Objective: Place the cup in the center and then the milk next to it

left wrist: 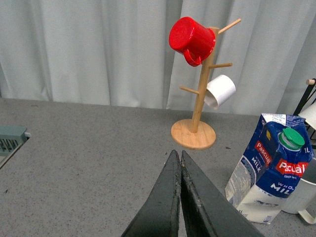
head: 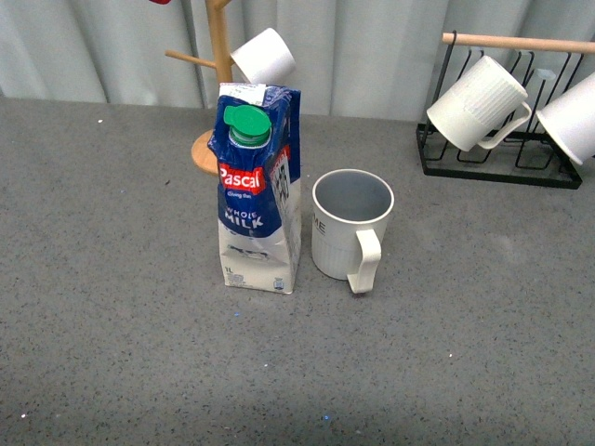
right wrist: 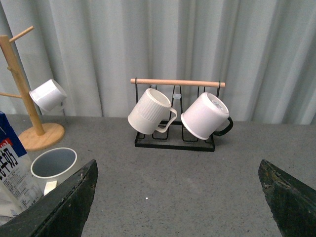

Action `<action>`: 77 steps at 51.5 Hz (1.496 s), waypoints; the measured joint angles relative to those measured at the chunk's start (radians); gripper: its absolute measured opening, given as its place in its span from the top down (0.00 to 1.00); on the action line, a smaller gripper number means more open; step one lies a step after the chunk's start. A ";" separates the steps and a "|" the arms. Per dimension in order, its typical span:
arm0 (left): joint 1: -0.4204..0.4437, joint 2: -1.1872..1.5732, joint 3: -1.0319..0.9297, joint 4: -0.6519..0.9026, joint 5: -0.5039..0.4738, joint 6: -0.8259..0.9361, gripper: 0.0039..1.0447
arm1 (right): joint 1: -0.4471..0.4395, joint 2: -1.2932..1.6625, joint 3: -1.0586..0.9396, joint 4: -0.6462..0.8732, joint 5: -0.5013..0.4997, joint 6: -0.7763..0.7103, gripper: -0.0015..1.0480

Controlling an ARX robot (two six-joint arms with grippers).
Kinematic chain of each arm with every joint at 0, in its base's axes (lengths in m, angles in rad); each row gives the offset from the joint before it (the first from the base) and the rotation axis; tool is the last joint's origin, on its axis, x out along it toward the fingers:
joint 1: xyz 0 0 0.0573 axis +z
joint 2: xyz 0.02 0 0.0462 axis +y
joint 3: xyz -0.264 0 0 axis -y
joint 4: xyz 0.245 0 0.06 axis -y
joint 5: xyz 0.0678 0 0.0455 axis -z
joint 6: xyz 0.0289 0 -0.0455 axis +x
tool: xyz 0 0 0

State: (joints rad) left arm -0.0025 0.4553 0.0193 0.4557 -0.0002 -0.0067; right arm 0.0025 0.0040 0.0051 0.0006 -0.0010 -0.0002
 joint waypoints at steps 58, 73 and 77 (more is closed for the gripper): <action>0.000 -0.450 0.000 -0.454 0.000 0.000 0.93 | 0.000 0.000 0.000 0.000 0.000 0.000 0.09; 0.000 -0.451 0.000 -0.455 0.000 0.000 0.51 | 0.000 0.000 0.000 0.000 0.000 0.000 0.09; 0.000 -0.451 0.000 -0.455 0.000 0.000 0.39 | 0.000 0.000 0.000 0.000 0.000 0.000 0.09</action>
State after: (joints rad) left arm -0.0025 0.0044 0.0193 0.0006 0.0002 -0.0071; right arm 0.0021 0.0036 0.0051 0.0006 -0.0010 -0.0002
